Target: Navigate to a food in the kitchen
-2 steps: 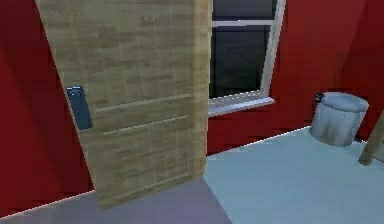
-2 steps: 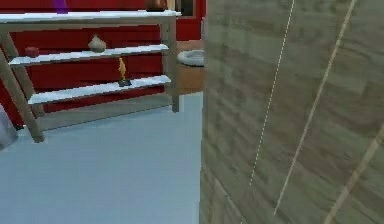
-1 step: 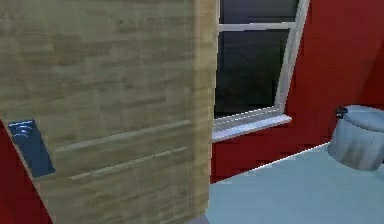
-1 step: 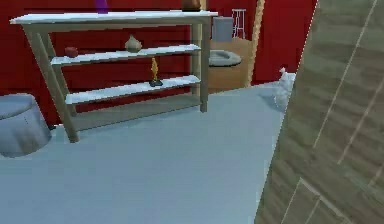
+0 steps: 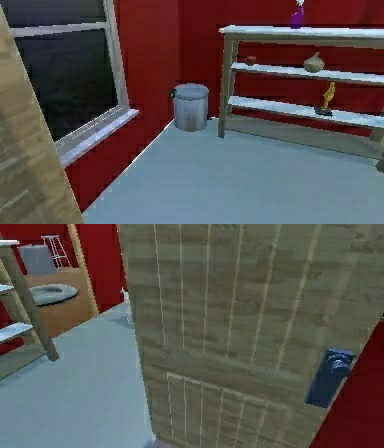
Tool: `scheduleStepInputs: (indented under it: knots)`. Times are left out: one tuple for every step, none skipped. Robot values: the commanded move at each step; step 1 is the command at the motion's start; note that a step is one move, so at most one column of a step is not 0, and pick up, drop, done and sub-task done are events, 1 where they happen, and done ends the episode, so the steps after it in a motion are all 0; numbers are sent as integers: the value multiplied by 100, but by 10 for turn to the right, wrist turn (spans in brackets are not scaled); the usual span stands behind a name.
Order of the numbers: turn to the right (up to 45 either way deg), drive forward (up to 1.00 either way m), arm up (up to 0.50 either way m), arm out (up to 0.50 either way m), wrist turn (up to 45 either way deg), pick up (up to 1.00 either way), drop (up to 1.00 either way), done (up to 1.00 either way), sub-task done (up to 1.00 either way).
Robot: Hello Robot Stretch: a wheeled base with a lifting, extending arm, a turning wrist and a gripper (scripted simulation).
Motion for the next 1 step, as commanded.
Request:
scheduleStepInputs:
  knots:
    - [390,0,0,0,0,0,0,0,0]
